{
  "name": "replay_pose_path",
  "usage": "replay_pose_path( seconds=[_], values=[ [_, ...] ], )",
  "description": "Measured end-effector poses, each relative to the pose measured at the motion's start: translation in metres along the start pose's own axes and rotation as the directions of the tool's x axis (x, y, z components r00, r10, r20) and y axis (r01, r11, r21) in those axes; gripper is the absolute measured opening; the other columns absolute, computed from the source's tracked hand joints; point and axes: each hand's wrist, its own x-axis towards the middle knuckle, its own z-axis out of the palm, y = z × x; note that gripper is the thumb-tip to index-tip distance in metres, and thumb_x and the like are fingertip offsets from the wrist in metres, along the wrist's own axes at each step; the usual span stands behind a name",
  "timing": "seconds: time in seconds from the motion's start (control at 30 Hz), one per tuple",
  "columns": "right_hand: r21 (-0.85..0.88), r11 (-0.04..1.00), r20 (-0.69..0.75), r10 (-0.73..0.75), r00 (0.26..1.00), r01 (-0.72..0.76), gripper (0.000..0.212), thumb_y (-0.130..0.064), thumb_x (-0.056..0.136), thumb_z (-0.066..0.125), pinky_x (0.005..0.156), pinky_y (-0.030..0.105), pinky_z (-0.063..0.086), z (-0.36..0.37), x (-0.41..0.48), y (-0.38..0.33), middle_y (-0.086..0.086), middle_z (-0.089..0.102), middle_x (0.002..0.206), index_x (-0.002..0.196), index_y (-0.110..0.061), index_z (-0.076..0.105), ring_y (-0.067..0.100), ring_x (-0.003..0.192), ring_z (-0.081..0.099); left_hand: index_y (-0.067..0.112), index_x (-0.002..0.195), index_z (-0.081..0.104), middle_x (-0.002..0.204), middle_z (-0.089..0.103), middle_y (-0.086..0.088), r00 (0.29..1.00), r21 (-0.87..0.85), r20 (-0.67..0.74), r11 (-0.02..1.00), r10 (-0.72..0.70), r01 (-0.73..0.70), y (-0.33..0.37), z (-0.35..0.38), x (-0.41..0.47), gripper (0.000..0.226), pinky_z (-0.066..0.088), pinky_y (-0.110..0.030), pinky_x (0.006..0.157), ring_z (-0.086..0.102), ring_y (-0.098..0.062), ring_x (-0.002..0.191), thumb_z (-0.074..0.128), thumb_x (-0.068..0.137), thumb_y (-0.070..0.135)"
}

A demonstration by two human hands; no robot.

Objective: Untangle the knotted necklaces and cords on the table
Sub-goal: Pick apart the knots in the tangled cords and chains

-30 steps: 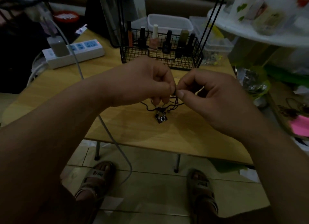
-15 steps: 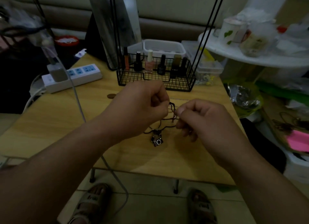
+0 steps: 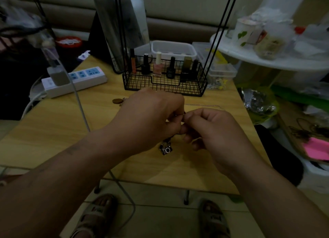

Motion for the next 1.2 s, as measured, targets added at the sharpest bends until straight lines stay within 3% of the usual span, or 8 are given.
replay_pose_path(
  seconds=[0.2, 0.27, 0.43, 0.6, 0.77, 0.93, 1.03, 1.2],
  values=[
    [0.053, 0.998, -0.037, -0.037, 0.999, 0.038, 0.015, -0.012, 0.096, 0.06, 0.048, 0.024, 0.046, 0.003, 0.0, 0.001, 0.0, 0.068, 0.066, 0.09, -0.004, 0.071, 0.009, 0.055, 0.059, 0.023, 0.085, 0.065, 0.073, 0.062, 0.014, 0.996, -0.046, -0.085, 0.999, -0.016, 0.012, 0.004, 0.005, -0.002, 0.016, 0.042, -0.023, 0.061, 0.055, -0.006, 0.065, 0.061, 0.089, 0.038],
    [0.09, 0.993, -0.03, -0.076, 0.997, 0.079, 0.014, -0.012, 0.097, 0.06, 0.048, 0.024, 0.045, 0.004, -0.001, 0.0, -0.002, 0.065, 0.064, 0.089, -0.007, 0.07, 0.011, 0.056, 0.057, 0.021, 0.087, 0.067, 0.074, 0.065, 0.012, 0.984, -0.203, -0.121, 0.974, -0.131, 0.104, 0.006, 0.004, -0.004, 0.012, 0.051, -0.03, 0.057, 0.062, -0.007, 0.067, 0.065, 0.089, 0.032],
    [0.015, 0.98, -0.052, -0.199, 0.979, 0.2, 0.013, -0.018, 0.098, 0.062, 0.051, 0.025, 0.046, 0.002, -0.001, -0.001, -0.002, 0.068, 0.067, 0.089, -0.014, 0.07, 0.012, 0.058, 0.056, 0.015, 0.087, 0.069, 0.071, 0.071, 0.013, 0.925, -0.598, -0.035, 0.75, -0.378, 0.284, 0.015, 0.003, -0.004, 0.009, 0.048, -0.016, 0.052, 0.066, -0.003, 0.062, 0.074, 0.091, 0.009],
    [-0.293, 0.908, -0.085, -0.335, 0.938, 0.298, 0.011, -0.025, 0.095, 0.066, 0.051, 0.023, 0.048, -0.001, 0.001, 0.002, -0.002, 0.071, 0.074, 0.084, -0.027, 0.068, 0.012, 0.062, 0.063, 0.023, 0.094, 0.069, 0.078, 0.064, 0.014, 0.974, -0.253, -0.059, 0.947, -0.22, 0.198, 0.009, 0.002, -0.007, 0.008, 0.054, -0.034, 0.059, 0.063, -0.008, 0.07, 0.069, 0.088, 0.028],
    [-0.491, 0.81, -0.064, -0.4, 0.914, 0.32, 0.009, -0.029, 0.091, 0.067, 0.05, 0.02, 0.044, 0.0, 0.001, 0.006, -0.011, 0.065, 0.068, 0.083, -0.029, 0.065, 0.004, 0.064, 0.061, 0.025, 0.089, 0.066, 0.074, 0.059, 0.013, 0.996, 0.046, -0.015, 0.995, -0.089, 0.09, 0.009, 0.001, -0.007, 0.011, 0.029, -0.019, 0.057, 0.056, -0.012, 0.064, 0.062, 0.088, 0.034],
    [-0.644, 0.686, 0.0, -0.441, 0.898, 0.337, 0.007, -0.033, 0.094, 0.065, 0.061, 0.026, 0.047, 0.0, 0.001, 0.007, -0.015, 0.061, 0.072, 0.087, -0.032, 0.064, 0.001, 0.076, 0.058, 0.026, 0.084, 0.061, 0.073, 0.058, 0.01, 0.999, 0.06, 0.016, 0.997, -0.051, 0.05, 0.01, 0.001, -0.007, 0.017, 0.027, -0.018, 0.055, 0.054, -0.013, 0.061, 0.051, 0.089, 0.039],
    [-0.582, 0.738, -0.007, -0.424, 0.906, 0.341, 0.007, -0.032, 0.094, 0.065, 0.056, 0.026, 0.048, -0.002, 0.0, 0.004, -0.012, 0.065, 0.071, 0.087, -0.031, 0.066, 0.003, 0.071, 0.061, 0.025, 0.082, 0.061, 0.071, 0.056, 0.012, 0.997, 0.011, -0.045, 0.998, -0.067, 0.068, 0.01, 0.003, -0.007, 0.01, 0.037, -0.025, 0.049, 0.052, -0.01, 0.061, 0.065, 0.089, 0.03],
    [-0.219, 0.949, -0.064, -0.246, 0.967, 0.227, 0.016, -0.024, 0.097, 0.063, 0.053, 0.03, 0.049, 0.002, -0.001, -0.002, 0.0, 0.071, 0.07, 0.083, -0.023, 0.071, 0.011, 0.057, 0.061, 0.019, 0.084, 0.065, 0.075, 0.06, 0.011, 0.977, -0.179, -0.133, 0.974, -0.165, 0.14, 0.01, 0.005, -0.007, 0.011, 0.051, -0.037, 0.054, 0.058, -0.007, 0.068, 0.074, 0.09, 0.02]
  ],
)
